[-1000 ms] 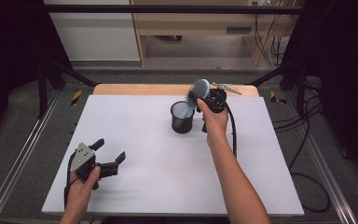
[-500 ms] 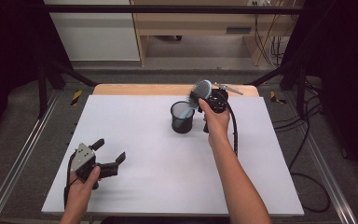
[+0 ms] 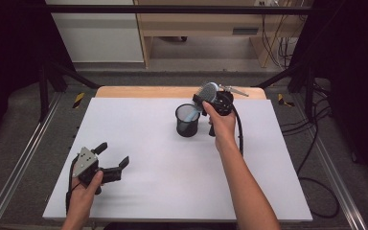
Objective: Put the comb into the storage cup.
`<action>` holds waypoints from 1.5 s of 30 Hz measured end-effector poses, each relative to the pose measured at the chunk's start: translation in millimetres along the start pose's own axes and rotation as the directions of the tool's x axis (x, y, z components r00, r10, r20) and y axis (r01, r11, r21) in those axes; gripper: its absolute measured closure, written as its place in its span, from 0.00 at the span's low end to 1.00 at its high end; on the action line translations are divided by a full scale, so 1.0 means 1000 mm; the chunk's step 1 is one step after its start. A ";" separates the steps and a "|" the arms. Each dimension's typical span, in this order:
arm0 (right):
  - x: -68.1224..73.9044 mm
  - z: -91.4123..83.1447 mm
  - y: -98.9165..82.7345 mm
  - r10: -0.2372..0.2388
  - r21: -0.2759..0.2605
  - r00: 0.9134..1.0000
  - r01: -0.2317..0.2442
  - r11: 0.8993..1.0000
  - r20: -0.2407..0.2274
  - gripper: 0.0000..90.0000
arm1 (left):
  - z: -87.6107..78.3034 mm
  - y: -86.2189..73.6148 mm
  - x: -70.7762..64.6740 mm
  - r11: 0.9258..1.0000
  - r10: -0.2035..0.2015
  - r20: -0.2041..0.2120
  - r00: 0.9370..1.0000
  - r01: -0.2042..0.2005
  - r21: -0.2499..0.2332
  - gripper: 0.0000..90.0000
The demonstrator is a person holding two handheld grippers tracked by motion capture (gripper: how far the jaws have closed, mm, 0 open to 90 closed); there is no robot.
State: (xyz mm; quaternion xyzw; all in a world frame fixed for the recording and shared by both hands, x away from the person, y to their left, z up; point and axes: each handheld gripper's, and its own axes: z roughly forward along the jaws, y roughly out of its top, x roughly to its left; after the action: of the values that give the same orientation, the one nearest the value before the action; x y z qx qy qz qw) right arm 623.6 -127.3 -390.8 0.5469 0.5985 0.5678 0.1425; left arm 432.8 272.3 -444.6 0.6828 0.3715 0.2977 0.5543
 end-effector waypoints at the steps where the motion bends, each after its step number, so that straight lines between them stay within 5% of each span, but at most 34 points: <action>1: 0.001 0.001 0.000 -0.006 -0.001 1.000 0.006 1.000 0.001 0.27 | 0.000 0.000 0.000 1.000 -0.001 -0.002 1.000 0.001 0.000 0.03; 11: 0.006 0.002 0.002 -0.031 0.023 0.999 0.031 0.999 0.031 0.07 | 0.000 0.000 0.002 1.000 -0.010 -0.010 1.000 0.010 0.000 0.03; 30: 0.009 -0.024 0.014 -0.070 -0.001 0.997 0.070 0.998 0.031 0.06 | 0.000 0.000 0.002 1.000 -0.011 -0.034 0.999 0.011 -0.003 0.03; 45: 0.009 -0.029 0.017 -0.088 -0.051 0.995 0.090 0.995 0.040 0.06 | -0.002 0.001 0.004 1.000 -0.018 -0.044 0.999 0.017 -0.014 0.03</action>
State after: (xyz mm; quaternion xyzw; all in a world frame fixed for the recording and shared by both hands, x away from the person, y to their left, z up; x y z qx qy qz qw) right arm 606.0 -139.3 -363.2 0.5263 0.6044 0.5660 0.1933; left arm 433.6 277.1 -443.7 0.6689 0.3874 0.3102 0.5533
